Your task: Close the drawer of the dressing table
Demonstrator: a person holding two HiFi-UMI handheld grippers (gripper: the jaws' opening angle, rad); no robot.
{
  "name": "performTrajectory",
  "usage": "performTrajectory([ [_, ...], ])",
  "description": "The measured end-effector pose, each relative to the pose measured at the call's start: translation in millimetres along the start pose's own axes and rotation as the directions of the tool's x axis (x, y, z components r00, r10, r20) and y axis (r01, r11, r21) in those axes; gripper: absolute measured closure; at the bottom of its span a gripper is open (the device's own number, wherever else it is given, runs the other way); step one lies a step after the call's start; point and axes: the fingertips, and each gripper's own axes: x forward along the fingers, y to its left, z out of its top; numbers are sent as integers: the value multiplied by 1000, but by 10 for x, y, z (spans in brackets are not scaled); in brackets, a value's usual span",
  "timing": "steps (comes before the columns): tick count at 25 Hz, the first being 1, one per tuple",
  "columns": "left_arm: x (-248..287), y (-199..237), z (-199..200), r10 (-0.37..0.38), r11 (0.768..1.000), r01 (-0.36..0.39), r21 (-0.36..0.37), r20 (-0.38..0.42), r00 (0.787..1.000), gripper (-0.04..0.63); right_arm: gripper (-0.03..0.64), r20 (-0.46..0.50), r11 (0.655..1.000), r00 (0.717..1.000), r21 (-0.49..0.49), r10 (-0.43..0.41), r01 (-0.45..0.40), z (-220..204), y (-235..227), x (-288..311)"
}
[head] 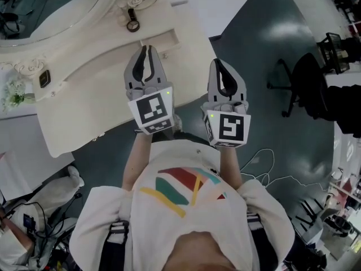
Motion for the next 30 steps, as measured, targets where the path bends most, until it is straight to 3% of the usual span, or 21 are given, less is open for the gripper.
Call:
performTrajectory([
  [3,83,-30,-153,5,1000,-5,-6,-28,1000,580,617,-21,1000,1000,4,8,-8,-102,-20,5],
  [5,123,-64,-298,1,1000,-2,-14,-51,999,533,617,-34,1000,999,5,14,-14,-176,-21,4],
  [17,295,-384,-1299,-31,999,23,-42,-209,977,425,617,-125,1000,992,-1,1,-1,-578,-122,-84],
  [23,385,-418,-1724,9,999,-19,-30,-285,959,426,617,-154,1000,988,-4,-16,15,-725,-191,-124],
  [30,486,-431,-2148,25,1000,-30,-7,-393,919,426,617,-176,1000,984,-8,6,-8,-818,-140,-124],
])
